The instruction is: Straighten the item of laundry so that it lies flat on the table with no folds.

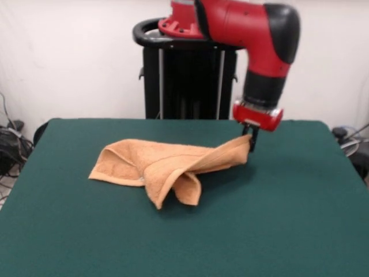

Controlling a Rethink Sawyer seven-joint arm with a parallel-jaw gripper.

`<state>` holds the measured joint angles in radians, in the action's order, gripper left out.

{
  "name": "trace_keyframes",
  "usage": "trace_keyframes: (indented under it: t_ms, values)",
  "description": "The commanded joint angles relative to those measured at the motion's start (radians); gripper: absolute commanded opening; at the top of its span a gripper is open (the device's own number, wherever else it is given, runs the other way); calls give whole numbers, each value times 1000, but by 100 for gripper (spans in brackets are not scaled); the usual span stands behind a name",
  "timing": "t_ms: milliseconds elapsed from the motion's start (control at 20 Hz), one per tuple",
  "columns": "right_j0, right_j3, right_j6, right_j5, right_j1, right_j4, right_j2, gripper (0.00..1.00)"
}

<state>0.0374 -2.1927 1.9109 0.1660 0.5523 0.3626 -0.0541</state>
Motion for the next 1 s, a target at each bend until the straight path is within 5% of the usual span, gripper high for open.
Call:
trace_keyframes:
  t_ms: [50, 1000]
  values:
    - [120, 44, 255, -411, 201, 108, -101, 0]
    - [172, 164, 233, -666, 267, 7, -256, 0]
